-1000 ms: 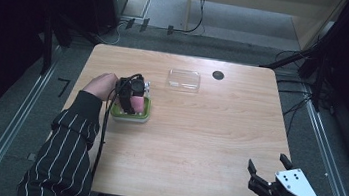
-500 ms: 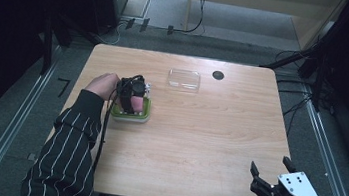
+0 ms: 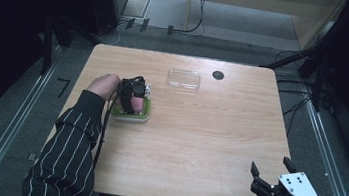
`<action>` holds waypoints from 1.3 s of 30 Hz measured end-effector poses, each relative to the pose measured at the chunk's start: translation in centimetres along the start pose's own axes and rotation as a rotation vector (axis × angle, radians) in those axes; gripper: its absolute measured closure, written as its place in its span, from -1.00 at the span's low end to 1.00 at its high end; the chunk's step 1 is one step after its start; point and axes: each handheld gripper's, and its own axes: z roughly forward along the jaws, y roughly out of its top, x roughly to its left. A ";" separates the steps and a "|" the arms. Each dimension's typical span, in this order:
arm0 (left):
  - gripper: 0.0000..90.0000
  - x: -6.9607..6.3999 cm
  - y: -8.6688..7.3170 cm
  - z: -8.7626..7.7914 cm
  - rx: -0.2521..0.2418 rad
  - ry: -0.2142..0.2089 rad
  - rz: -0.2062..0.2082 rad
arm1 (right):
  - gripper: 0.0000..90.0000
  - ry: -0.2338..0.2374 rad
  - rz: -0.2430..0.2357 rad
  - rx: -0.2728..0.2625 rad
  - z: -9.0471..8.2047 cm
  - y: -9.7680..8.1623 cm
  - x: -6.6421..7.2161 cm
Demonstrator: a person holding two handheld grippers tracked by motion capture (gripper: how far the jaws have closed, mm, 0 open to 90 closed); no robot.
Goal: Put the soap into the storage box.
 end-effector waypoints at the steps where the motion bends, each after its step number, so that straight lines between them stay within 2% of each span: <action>1: -0.14 0.0 0.0 0.0 -0.001 0.001 0.002 | -0.70 0.000 0.000 0.000 0.0 0.0 0.0; 6: -0.14 -0.1 -0.2 0.2 -0.001 -0.008 -0.002 | -0.69 0.000 0.000 0.000 0.0 0.0 0.0; 12: -0.14 -0.2 -0.2 0.5 0.004 -0.011 0.022 | -0.69 -0.001 0.001 0.000 0.0 0.0 0.0; 19: -0.14 -0.2 -0.2 0.5 0.004 -0.012 0.027 | -0.69 0.000 0.000 0.000 0.0 0.0 0.0; 26: -0.22 -0.2 -0.4 -0.3 -0.036 0.003 0.016 | -0.69 0.000 -0.001 -0.001 0.0 0.0 0.0; 30: -0.30 -0.2 -0.5 -0.9 -0.048 0.002 -0.002 | -0.69 -0.001 -0.001 -0.001 0.0 0.0 0.0; 32: -0.33 -0.1 -0.6 -1.2 -0.073 -0.009 -0.026 | -0.69 -0.001 -0.001 -0.001 0.0 0.0 0.0; 35: -0.44 0.0 -1.0 -1.9 -0.084 -0.012 -0.060 | -0.69 -0.001 0.001 0.001 0.0 0.0 0.0; 39: -0.59 -0.2 -1.1 -2.2 -0.058 -0.029 -0.083 | -0.69 0.000 -0.001 0.000 0.0 0.0 0.1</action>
